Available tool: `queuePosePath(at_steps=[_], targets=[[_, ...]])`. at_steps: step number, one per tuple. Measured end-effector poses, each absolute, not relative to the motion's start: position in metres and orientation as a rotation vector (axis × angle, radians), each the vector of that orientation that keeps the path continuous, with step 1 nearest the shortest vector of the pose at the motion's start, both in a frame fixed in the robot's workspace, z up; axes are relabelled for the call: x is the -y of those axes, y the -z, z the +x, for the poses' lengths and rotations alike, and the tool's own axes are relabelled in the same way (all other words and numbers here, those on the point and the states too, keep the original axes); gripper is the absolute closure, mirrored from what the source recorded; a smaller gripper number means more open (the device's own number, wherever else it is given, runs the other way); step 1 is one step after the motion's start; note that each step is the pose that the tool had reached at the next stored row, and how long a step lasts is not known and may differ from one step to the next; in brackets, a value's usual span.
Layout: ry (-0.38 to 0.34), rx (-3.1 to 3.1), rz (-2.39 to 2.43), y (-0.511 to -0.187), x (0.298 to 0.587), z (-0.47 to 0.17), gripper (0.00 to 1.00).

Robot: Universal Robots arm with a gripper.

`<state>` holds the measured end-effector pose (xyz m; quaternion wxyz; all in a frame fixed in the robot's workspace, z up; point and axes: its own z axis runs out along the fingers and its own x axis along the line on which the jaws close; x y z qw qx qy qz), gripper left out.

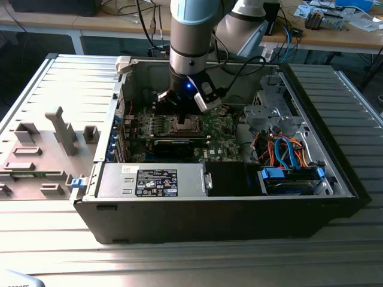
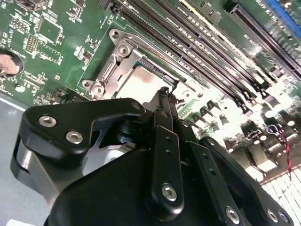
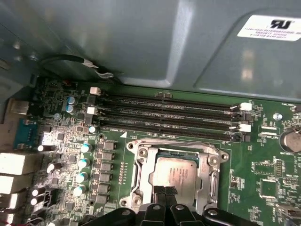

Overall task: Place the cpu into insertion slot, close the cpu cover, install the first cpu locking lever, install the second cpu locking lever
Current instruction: 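Install the second cpu locking lever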

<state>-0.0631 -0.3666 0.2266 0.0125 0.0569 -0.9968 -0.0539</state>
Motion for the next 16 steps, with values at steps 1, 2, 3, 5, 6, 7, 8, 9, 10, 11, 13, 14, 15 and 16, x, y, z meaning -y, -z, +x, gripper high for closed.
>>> queuePosePath(at_steps=[1, 2, 3, 5, 6, 7, 8, 9, 10, 11, 13, 14, 15, 16], targets=[[0.163, 3.107, 0.177, -0.2303, 0.3664, -0.063, 0.89], [0.162, 3.107, 0.177, -0.2318, 0.3664, -0.063, 0.89], [0.161, 3.107, 0.177, -0.2328, 0.3664, -0.063, 0.89], [0.16, 3.107, 0.177, -0.2343, 0.3664, -0.063, 0.89], [0.16, 3.107, 0.177, -0.2349, 0.3664, -0.063, 0.89], [0.16, 3.107, 0.177, -0.2357, 0.3664, -0.063, 0.89], [0.16, 3.107, 0.177, -0.2367, 0.3664, -0.063, 0.89], [0.16, 3.107, 0.177, -0.2371, 0.3664, -0.063, 0.89], [0.16, 3.107, 0.177, -0.2374, 0.3664, -0.063, 0.89], [0.16, 3.107, 0.177, -0.2376, 0.3664, -0.063, 0.89], [0.16, 3.107, 0.177, -0.2377, 0.3664, -0.063, 0.89], [0.16, 3.107, 0.177, -0.2377, 0.3664, -0.063, 0.89], [0.16, 3.107, 0.177, -0.2377, 0.3664, -0.063, 0.89], [0.16, 3.107, 0.177, -0.2378, 0.3664, -0.063, 0.89]])
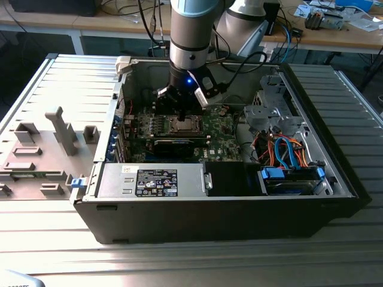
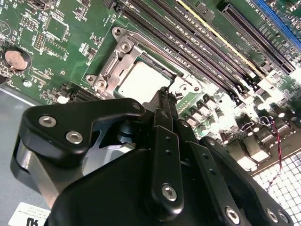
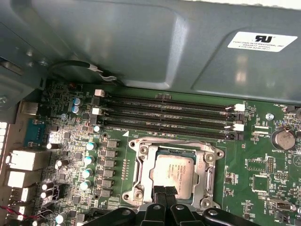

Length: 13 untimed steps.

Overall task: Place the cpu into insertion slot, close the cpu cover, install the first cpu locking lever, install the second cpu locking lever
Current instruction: 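Install the second cpu locking lever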

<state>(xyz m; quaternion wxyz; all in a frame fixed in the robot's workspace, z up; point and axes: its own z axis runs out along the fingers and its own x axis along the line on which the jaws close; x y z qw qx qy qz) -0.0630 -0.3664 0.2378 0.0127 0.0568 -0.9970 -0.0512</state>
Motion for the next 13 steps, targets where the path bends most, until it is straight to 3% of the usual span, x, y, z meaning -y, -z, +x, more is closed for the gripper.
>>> queuePosePath(at_steps=[13], targets=[[0.159, 3.107, 0.177, -0.2411, 0.3664, -0.063, 0.89]])
